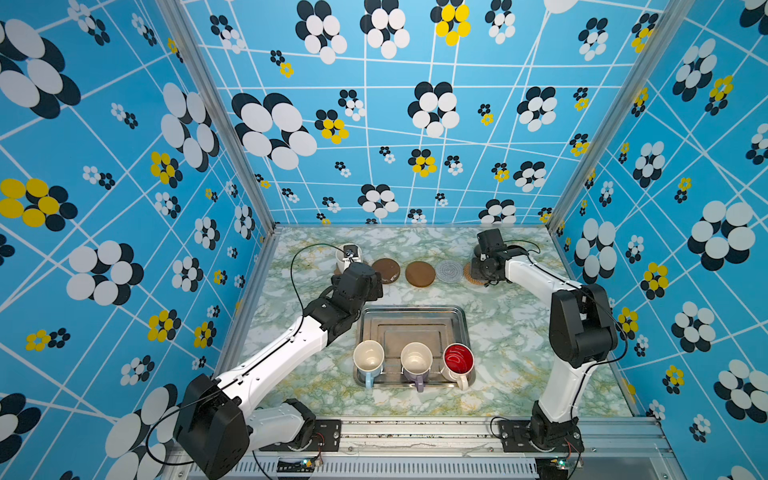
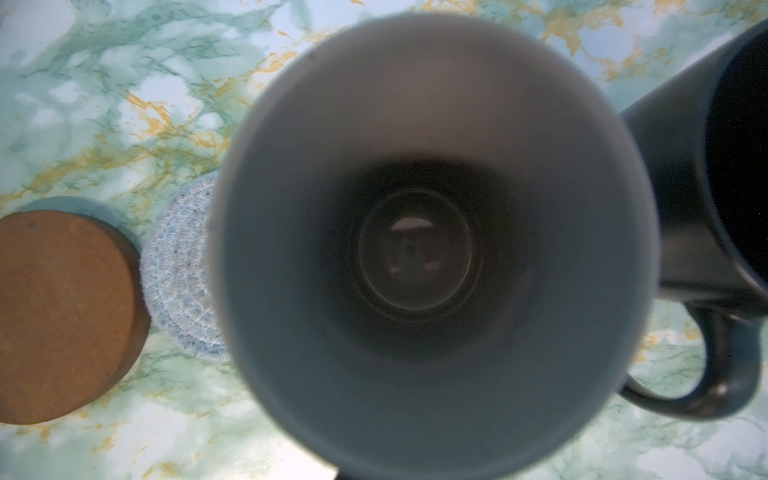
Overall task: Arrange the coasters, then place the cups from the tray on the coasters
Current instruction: 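Lower the grey mug onto the rattan coaster beside the black mug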
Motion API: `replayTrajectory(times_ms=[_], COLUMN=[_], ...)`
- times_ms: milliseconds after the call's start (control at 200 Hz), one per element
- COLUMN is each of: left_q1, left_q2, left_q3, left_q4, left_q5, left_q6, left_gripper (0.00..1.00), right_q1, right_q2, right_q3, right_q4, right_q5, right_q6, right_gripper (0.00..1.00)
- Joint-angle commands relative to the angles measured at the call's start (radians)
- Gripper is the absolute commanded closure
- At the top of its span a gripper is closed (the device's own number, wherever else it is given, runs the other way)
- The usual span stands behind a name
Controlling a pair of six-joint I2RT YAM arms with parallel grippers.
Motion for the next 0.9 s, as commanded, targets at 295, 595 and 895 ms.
replayTrajectory(times_ms=[295, 595, 895], left_q1=[0.004, 0.004, 0.004], left_q2=[-0.013, -0.010, -0.016], left_q3=[0.015, 0.017, 0.013], left_q4=[-0.011, -0.014, -0.017], left_q5=[-0.017, -0.015, -0.017], left_q6=[0.017, 0.018, 0.019], left_gripper=[0.15, 0.15, 0.15], right_q1=[-0.007, -0.007, -0.007], right_q2=[-0.013, -0.018, -0.040], right_q3=[0.033, 0.030, 0.009], right_q4=[0.019, 0.012, 0.015], right_q5=[-0.002, -0.006, -0.006], right_q6=[0.019, 0.024, 0.029], right_gripper=[0.93, 0.71, 0.58])
